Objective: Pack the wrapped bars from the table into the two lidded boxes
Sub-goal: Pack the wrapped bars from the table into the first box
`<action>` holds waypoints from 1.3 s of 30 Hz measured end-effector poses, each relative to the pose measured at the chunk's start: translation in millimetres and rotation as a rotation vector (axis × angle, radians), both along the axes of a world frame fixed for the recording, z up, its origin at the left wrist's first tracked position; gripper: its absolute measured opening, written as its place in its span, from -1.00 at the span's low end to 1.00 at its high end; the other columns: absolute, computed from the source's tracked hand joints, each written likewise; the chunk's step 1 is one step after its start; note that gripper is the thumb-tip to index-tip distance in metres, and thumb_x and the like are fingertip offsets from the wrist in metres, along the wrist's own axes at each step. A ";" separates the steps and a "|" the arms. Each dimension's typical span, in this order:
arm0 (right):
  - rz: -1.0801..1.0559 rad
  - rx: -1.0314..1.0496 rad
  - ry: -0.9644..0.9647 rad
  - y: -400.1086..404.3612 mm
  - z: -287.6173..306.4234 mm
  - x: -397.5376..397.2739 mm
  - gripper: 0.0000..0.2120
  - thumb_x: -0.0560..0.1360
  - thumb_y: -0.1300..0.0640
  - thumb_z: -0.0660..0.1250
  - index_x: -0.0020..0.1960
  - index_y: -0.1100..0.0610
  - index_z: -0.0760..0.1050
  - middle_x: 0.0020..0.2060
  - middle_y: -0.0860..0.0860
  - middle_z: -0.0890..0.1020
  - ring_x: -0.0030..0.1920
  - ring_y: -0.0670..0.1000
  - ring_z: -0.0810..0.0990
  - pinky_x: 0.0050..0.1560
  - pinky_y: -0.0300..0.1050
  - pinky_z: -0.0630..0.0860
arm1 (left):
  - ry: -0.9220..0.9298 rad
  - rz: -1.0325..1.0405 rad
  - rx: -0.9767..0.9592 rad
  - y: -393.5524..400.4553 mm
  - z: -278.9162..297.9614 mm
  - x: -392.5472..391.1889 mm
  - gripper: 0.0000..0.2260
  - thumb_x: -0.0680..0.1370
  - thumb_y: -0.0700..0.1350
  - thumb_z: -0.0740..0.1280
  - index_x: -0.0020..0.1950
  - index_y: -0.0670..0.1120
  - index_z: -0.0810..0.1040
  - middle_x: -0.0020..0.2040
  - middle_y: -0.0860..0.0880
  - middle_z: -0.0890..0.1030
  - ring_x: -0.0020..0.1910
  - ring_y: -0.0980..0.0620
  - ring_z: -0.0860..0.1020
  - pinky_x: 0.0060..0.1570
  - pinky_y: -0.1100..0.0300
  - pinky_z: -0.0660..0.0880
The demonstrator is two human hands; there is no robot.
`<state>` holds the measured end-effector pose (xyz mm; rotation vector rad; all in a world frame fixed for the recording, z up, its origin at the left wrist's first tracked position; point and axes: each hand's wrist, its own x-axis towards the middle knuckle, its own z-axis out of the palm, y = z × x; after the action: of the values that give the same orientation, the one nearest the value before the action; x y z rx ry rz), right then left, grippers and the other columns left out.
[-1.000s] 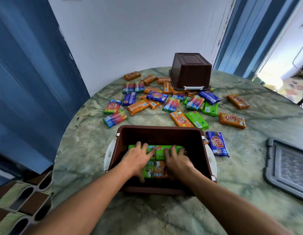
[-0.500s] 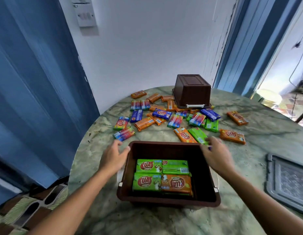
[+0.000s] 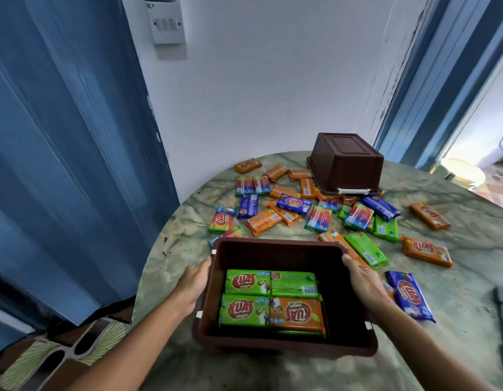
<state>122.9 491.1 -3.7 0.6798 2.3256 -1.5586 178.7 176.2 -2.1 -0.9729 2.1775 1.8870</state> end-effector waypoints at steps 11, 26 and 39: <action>-0.004 -0.211 -0.011 -46.2 26.8 26.7 -0.60 0.54 -0.12 0.26 -0.13 0.20 0.65 -0.21 0.24 0.70 -0.09 0.30 0.67 -0.03 0.09 0.53 | 0.104 -0.083 0.134 -57.9 0.9 16.4 -0.72 0.65 -0.04 0.12 -0.09 0.03 0.61 -0.26 0.21 0.67 -0.03 0.21 0.57 -0.07 0.23 0.41; 0.178 0.200 -0.188 -27.3 18.4 44.6 -0.54 0.48 -0.24 0.19 -0.09 0.13 0.62 -0.27 0.02 0.69 -0.13 0.06 0.62 -0.04 0.02 0.48 | -0.266 -0.370 -0.005 -74.6 6.2 35.6 -0.86 0.54 -0.01 0.31 -0.10 -0.04 0.61 0.02 -0.02 0.62 -0.02 0.08 0.51 0.05 0.12 0.40; 1.215 0.779 0.123 -186.2 10.0 -99.3 -0.45 0.44 0.03 0.46 0.37 0.07 0.38 0.23 0.05 0.52 0.19 0.07 0.51 0.13 -0.07 0.47 | 0.034 -1.053 -1.023 -35.8 -32.4 -166.4 -0.65 0.46 0.03 0.41 0.18 -0.06 0.45 0.16 -0.08 0.52 0.08 -0.04 0.50 0.06 0.04 0.51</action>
<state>23.6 304.9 6.3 -0.6842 2.5042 -0.1553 12.4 140.4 -34.5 0.2629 2.7611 0.3041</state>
